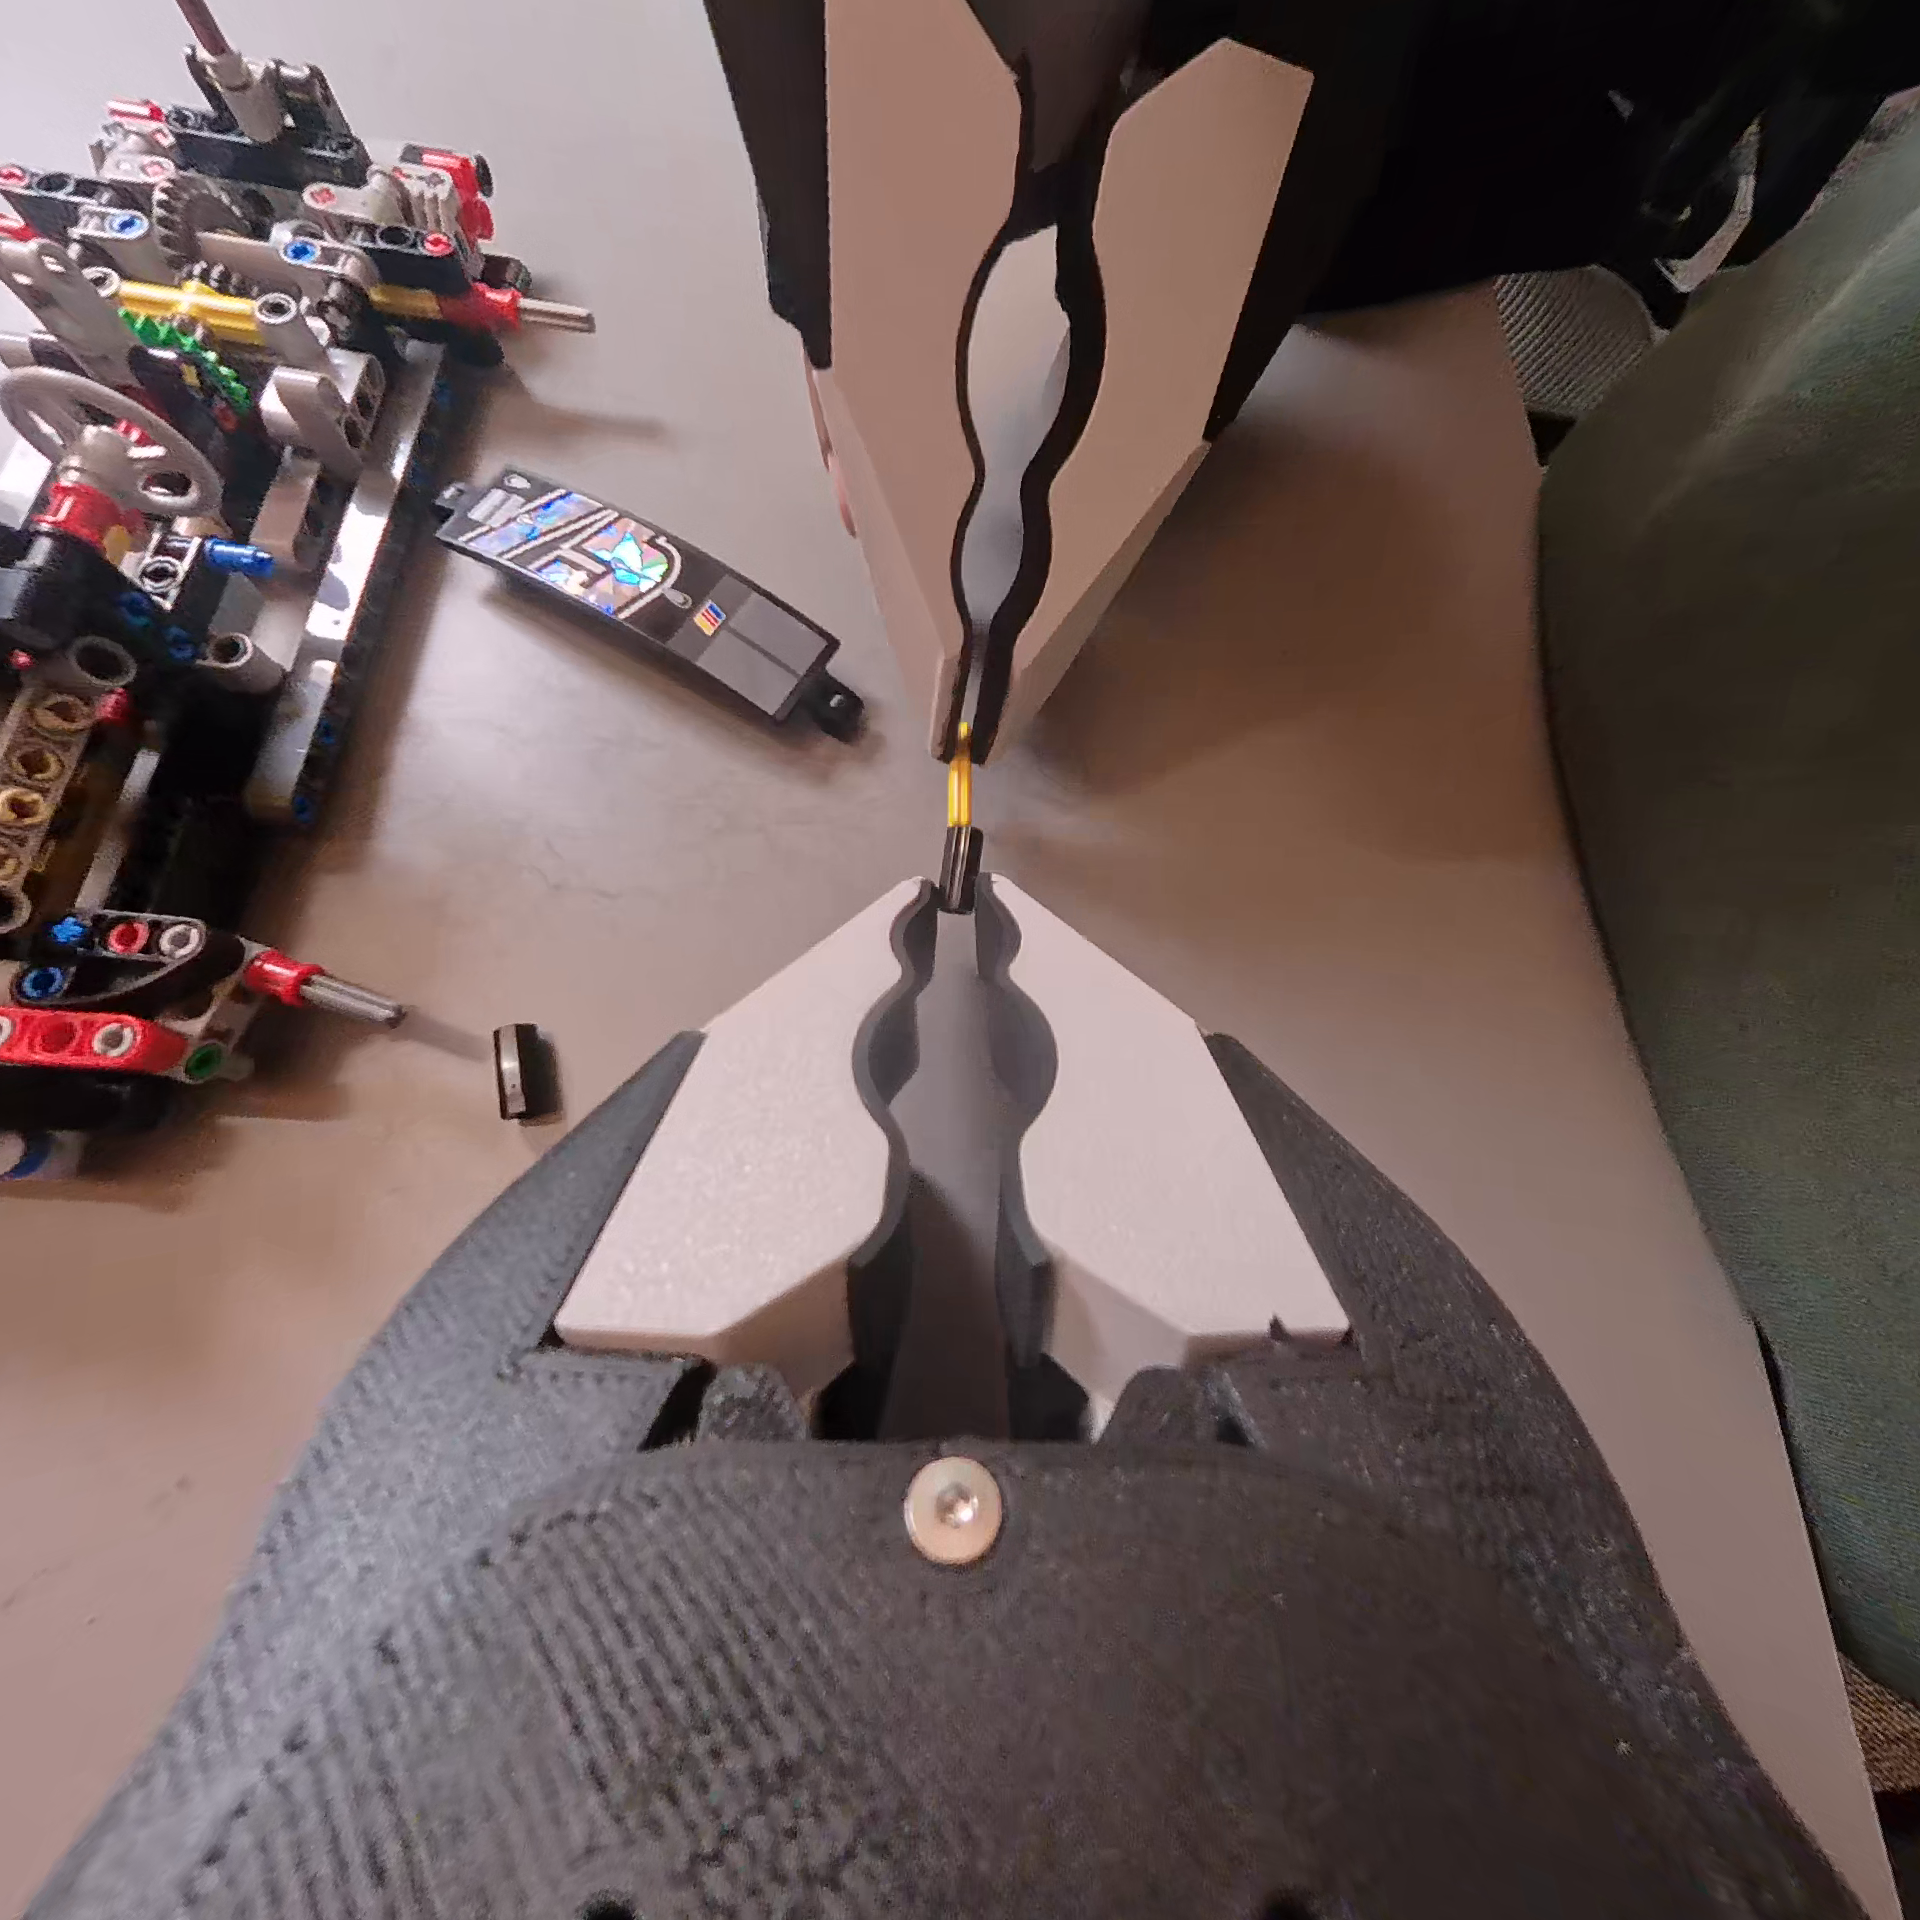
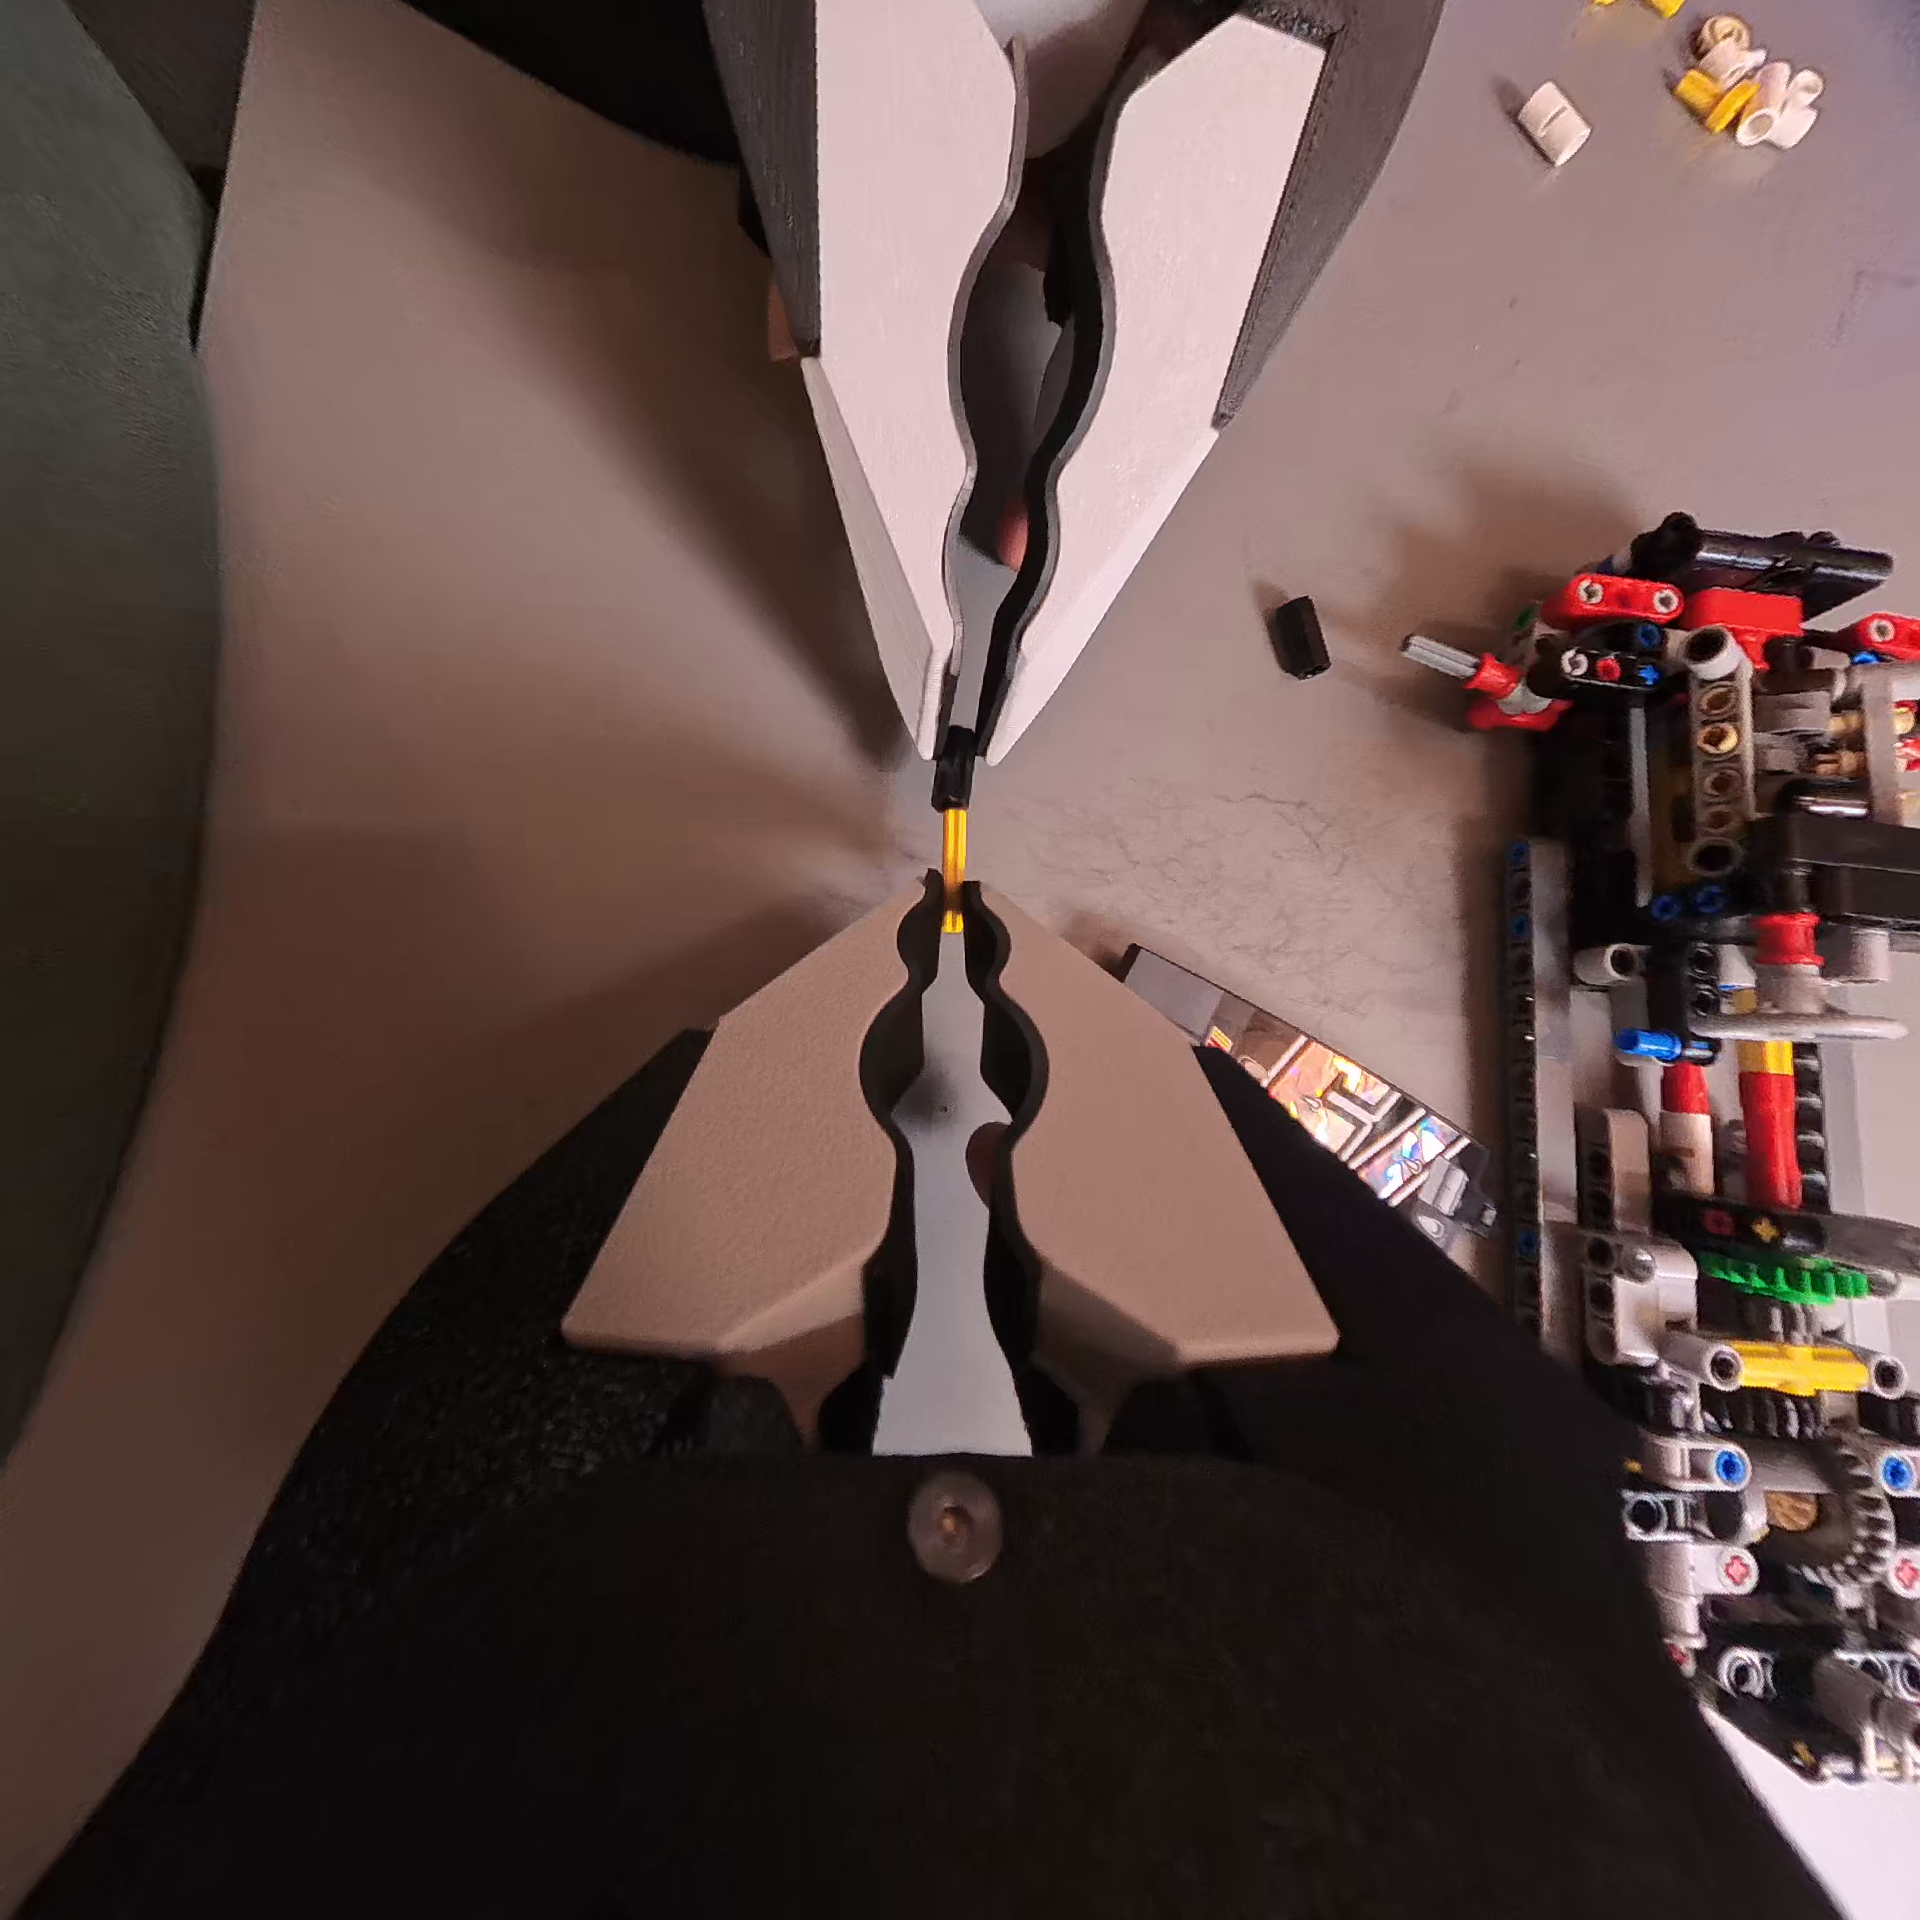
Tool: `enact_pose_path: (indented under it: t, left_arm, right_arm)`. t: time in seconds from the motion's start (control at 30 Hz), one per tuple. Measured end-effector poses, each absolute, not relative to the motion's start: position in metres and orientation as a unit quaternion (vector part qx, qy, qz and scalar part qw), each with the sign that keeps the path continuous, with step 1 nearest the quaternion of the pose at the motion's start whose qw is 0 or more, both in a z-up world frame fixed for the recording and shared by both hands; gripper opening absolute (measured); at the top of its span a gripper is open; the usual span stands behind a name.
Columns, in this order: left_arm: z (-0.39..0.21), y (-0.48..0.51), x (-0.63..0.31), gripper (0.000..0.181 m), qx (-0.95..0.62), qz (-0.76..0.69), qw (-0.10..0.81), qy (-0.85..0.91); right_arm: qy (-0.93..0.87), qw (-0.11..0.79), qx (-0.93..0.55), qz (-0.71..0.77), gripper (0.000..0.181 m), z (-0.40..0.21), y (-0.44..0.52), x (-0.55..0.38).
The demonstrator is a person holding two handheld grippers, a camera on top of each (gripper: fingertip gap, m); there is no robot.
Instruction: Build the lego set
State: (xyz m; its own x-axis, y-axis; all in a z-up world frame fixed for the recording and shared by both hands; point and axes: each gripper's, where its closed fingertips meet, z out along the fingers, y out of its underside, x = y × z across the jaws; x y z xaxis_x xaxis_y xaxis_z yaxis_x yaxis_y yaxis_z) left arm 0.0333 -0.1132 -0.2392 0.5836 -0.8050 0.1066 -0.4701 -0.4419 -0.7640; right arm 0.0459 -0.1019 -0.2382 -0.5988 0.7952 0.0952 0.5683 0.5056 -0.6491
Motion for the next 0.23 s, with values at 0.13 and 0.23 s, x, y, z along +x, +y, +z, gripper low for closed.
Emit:
enact_pose_path:
  t: [0.13, 0.23]
  left_arm:
    - [-0.2406, -0.1126, 0.0326, 0.005, -0.822, -0.233, 0.349, 0.385]
    - [-0.2406, -0.1125, 0.0322, 0.005, -0.827, -0.240, 0.343, 0.376]
  right_arm:
    - [-0.848, 0.196, -0.402, 0.285, 0.000, -0.2387, -0.1024, 0.0448]
    - [-0.852, 0.199, -0.400, 0.274, 0.000, -0.2400, -0.1021, 0.0442]
